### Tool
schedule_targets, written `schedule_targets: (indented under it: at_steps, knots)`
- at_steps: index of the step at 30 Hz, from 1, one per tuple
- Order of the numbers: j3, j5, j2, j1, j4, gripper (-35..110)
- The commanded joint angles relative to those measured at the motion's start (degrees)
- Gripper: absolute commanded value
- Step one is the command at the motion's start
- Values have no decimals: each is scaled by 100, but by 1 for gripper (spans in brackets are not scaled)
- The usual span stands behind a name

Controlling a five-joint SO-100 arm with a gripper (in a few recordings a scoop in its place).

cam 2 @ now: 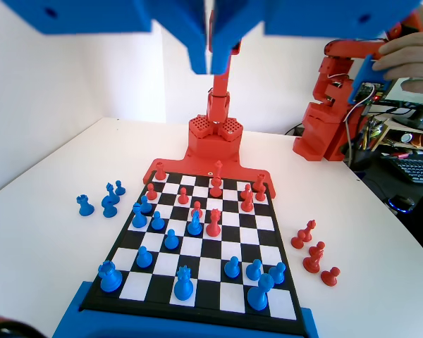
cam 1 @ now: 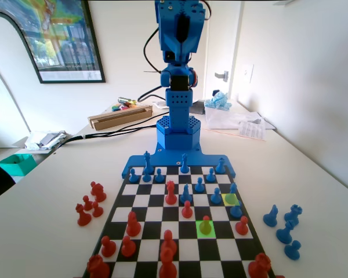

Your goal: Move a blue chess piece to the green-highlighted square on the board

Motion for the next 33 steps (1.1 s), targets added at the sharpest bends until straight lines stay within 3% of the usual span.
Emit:
schedule_targets:
  at_steps: [1, 14, 33]
  knots:
    - [-308, 53, -123, 0, -158, 1]
    - [-2997, 1696, -3208, -88, 167, 1]
    - [-4034, 3937, -7295, 325, -747, 1]
